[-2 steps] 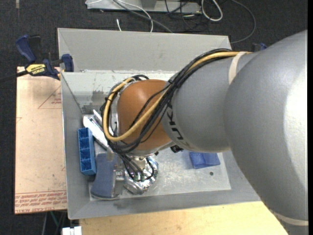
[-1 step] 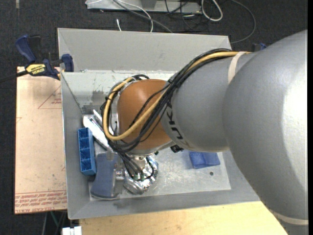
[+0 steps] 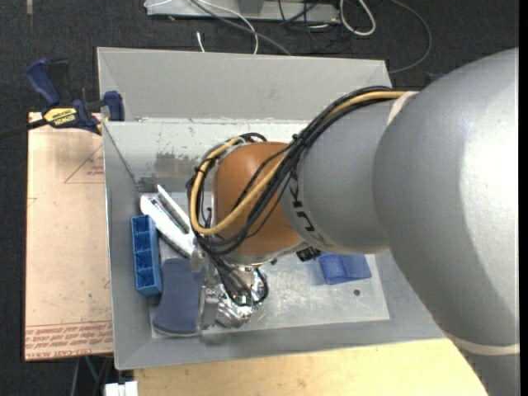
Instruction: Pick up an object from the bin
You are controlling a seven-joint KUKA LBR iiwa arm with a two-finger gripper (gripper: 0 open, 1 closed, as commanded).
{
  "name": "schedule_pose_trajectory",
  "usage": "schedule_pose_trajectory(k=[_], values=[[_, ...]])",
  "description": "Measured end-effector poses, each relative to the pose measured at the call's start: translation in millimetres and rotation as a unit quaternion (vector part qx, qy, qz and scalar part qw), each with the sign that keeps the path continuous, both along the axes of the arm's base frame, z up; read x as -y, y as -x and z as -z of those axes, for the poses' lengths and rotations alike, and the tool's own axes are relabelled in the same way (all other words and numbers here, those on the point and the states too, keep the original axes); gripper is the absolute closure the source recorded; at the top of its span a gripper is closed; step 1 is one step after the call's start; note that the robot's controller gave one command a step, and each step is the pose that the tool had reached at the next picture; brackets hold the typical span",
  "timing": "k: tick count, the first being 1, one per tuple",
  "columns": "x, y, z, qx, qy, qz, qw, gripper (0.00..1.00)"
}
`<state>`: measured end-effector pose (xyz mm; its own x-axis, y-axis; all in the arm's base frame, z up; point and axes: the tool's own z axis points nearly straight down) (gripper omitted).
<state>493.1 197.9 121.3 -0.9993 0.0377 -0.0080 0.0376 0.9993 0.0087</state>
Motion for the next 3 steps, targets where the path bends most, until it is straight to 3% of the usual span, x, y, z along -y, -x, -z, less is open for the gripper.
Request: schedule_pose_trajectory(k=[1,2,3], values=[[0,-25.2,-64,-0.0008,0.003,-0.128,0.9918,0.0],[41,-17.0,0,-0.0034,0.004,-0.063,0.998,0.0],[48,-8.1,-19,0.0022,0.002,-0.161,0.9869,0.0]])
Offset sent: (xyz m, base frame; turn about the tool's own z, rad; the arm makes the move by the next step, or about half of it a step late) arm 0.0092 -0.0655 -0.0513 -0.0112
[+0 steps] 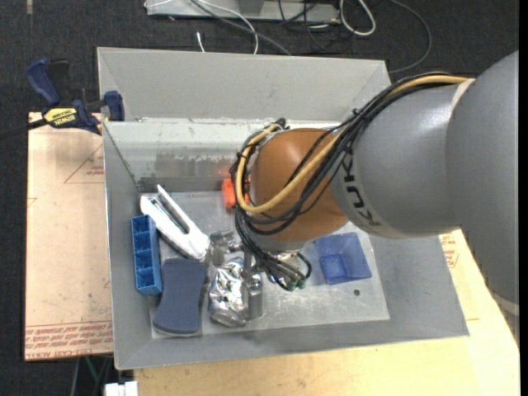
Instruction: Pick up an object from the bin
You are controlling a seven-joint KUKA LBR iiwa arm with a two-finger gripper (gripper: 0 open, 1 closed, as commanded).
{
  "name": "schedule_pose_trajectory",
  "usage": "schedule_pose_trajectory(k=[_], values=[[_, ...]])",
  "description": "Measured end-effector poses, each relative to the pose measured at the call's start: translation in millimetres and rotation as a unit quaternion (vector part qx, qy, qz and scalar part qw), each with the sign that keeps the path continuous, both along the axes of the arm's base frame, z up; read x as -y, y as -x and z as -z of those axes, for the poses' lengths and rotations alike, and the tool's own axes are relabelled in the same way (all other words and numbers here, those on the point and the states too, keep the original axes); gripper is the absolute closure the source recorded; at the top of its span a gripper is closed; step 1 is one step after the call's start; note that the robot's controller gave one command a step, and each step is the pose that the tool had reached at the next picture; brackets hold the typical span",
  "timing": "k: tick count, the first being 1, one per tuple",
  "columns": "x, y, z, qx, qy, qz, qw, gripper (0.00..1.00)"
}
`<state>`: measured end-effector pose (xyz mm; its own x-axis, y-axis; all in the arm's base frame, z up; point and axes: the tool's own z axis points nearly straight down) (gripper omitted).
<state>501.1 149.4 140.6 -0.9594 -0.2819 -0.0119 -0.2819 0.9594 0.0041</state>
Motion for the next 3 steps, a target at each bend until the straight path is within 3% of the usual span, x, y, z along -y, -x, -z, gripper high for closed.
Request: schedule_pose_trajectory(k=[1,2,3], values=[[1,-0.2,-10,0.0011,0.0,-0.041,0.9991,0.0],[26,3.8,55,0.0082,-0.002,-0.034,0.9994,0.0],[15,3.5,-31,0.0016,-0.001,-0.036,0.9993,0.0]])
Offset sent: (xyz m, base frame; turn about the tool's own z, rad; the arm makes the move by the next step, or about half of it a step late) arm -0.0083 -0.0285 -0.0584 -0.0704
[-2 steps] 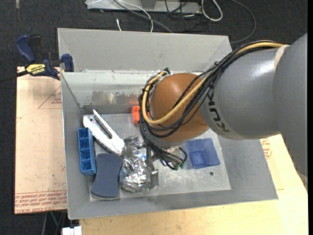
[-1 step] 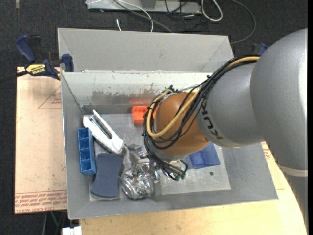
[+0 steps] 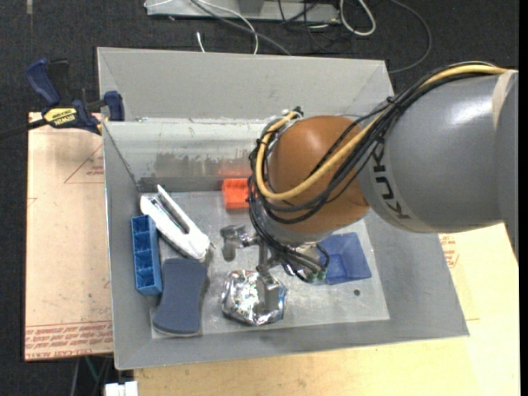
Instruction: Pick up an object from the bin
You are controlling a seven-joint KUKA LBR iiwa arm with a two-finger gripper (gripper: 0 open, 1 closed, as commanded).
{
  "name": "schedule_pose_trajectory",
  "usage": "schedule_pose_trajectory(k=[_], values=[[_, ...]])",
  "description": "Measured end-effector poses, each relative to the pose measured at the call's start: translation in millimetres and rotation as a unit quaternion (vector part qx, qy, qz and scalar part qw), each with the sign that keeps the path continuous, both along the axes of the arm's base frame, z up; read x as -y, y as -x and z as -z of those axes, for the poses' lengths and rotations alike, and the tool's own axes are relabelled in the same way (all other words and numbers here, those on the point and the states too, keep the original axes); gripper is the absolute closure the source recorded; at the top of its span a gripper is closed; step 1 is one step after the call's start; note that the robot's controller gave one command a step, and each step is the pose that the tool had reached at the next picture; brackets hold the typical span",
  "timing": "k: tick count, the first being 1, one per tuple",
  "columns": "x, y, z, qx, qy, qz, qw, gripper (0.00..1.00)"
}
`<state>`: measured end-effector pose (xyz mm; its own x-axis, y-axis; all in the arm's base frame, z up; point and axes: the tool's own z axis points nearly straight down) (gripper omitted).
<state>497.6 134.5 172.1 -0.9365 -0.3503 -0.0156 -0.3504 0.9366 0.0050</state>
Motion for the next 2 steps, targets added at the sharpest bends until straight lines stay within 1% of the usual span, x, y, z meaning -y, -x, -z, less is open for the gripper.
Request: schedule_pose_trajectory(k=[1,2], values=[[5.8,-7.0,-48.3,0.0037,-0.001,-0.013,0.9999,1.0],[5.8,-7.0,-48.3,0.0036,-0.001,-0.013,0.9999,1.0]])
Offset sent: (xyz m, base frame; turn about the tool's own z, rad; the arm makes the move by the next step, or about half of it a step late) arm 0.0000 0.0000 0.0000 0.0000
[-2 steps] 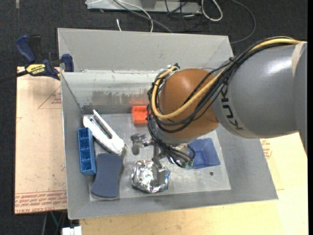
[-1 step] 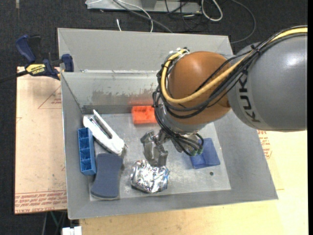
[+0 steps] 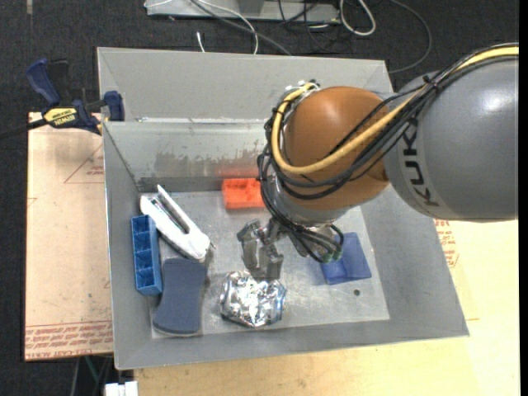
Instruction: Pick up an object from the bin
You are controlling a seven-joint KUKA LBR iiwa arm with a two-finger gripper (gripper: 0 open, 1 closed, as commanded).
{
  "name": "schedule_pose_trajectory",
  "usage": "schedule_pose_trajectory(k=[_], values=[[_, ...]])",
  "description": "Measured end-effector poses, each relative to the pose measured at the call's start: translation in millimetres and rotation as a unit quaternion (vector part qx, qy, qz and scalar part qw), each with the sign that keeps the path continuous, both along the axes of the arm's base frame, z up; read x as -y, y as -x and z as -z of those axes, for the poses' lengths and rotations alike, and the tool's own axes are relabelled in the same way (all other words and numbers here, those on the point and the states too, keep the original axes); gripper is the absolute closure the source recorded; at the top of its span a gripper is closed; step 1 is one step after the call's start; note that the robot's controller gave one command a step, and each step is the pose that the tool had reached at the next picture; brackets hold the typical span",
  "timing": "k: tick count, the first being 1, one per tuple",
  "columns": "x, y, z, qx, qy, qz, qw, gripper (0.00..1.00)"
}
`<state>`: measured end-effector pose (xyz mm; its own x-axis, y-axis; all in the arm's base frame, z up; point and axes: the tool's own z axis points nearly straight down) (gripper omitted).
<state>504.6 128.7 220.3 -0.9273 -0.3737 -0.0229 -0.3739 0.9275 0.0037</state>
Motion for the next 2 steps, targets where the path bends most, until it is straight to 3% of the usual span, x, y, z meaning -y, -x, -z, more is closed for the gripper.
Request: schedule_pose_trajectory(k=[1,2], values=[[-46.5,-24.4,14.8,0.0022,0.0,-0.055,0.9985,1.0],[-50.4,-24.8,17.8,0.002,-0.001,-0.065,0.9979,1.0]])
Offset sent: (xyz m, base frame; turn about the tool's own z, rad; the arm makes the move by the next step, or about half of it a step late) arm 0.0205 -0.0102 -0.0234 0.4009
